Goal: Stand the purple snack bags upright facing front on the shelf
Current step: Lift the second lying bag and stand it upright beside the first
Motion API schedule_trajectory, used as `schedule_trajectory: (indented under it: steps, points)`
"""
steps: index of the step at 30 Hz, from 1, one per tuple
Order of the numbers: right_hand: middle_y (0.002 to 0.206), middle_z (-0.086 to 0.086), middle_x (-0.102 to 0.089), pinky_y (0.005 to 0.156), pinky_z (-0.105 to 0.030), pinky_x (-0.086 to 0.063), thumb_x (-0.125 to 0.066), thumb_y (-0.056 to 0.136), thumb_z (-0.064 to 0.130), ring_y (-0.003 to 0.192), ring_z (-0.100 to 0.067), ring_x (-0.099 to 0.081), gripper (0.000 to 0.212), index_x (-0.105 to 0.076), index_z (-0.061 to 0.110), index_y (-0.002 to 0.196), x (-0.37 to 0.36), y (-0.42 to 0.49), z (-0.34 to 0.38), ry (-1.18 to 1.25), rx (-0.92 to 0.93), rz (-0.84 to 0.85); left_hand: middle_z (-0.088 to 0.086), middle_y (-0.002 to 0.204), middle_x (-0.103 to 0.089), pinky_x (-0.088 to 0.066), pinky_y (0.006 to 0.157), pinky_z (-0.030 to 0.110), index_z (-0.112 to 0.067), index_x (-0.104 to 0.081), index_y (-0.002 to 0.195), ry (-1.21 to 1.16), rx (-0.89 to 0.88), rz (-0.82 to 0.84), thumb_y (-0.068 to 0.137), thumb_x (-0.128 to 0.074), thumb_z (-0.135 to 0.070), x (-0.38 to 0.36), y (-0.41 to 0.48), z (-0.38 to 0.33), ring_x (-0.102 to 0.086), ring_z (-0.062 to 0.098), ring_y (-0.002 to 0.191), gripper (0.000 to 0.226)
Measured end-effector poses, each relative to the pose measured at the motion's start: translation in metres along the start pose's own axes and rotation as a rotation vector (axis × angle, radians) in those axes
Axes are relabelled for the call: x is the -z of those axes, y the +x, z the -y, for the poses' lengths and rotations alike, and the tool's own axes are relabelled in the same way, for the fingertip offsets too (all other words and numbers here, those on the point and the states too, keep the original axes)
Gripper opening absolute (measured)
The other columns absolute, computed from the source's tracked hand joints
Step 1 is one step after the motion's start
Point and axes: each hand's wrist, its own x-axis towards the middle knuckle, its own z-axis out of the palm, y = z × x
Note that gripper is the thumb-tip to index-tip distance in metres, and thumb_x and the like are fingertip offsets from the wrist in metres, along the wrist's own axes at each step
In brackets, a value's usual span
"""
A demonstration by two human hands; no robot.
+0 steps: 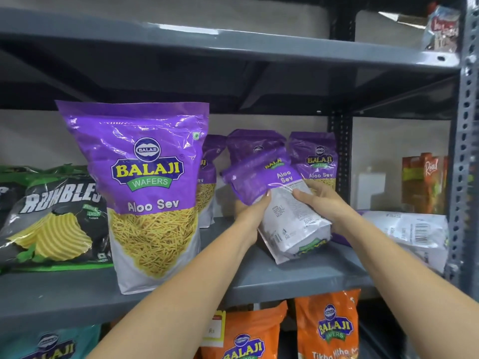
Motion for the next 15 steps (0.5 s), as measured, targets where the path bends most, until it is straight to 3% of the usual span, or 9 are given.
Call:
schedule_trajectory:
  steps: [4,7,10,12,15]
  points:
    - [0.107,-0.01,-0.075,0.086,-0.05,-0.056,-0.068,0.085,0.011,0.095,-0.029,-0.073,0.032,-0.062,0.012,0.117,-0.008,0.01,-0.004,0.018,0.044,-0.001,0.003,0.119,-0.063,-0.053,0.094,0.037,-0.017,-0.04,0.13,0.101,-0.263,-0.038,0.071,-0.083,-0.022,-0.002,0.01,-0.009,-0.065,0.022,0.103,0.073]
    - [0.109,-0.009,-0.073,0.087,-0.046,-0.056,-0.067,0.083,0.0,0.098,-0.026,-0.071,0.037,-0.06,0.011,0.117,-0.012,0.02,-0.007,-0.02,0.074,-0.045,-0.002,0.128,-0.056,-0.046,0.102,0.034,-0.021,-0.034,0.138,0.272,-0.459,-0.053,0.067,-0.085,-0.02,-0.002,0.014,-0.008,-0.057,0.017,0.115,0.087]
    - [0.114,-0.016,-0.07,0.079,-0.039,-0.057,-0.062,0.083,-0.008,0.092,-0.026,-0.069,0.038,-0.054,0.007,0.116,-0.017,0.027,-0.014,-0.001,0.073,-0.036,0.003,0.143,-0.047,-0.039,0.111,0.039,-0.019,-0.03,0.145,0.389,-0.591,-0.092,0.068,-0.084,-0.019,0.0,0.021,0.0,-0.046,0.02,0.131,0.094]
    - [0.113,-0.013,-0.069,0.071,-0.032,-0.058,-0.061,0.085,-0.008,0.088,-0.021,-0.068,0.039,-0.051,0.01,0.119,-0.022,0.028,-0.018,0.026,0.076,-0.05,0.004,0.146,-0.043,-0.035,0.11,0.029,-0.017,-0.03,0.146,0.413,-0.634,-0.113,0.071,-0.082,-0.018,0.001,0.022,0.005,-0.043,0.019,0.134,0.091]
    - [0.108,-0.008,-0.066,0.057,-0.019,-0.057,-0.059,0.087,-0.007,0.088,-0.018,-0.065,0.043,-0.046,0.006,0.125,-0.029,0.028,-0.021,0.046,0.088,-0.071,0.006,0.145,-0.044,-0.024,0.095,0.007,-0.013,-0.032,0.146,0.476,-0.687,-0.152,0.076,-0.079,-0.019,0.004,0.022,0.01,-0.042,0.018,0.132,0.084]
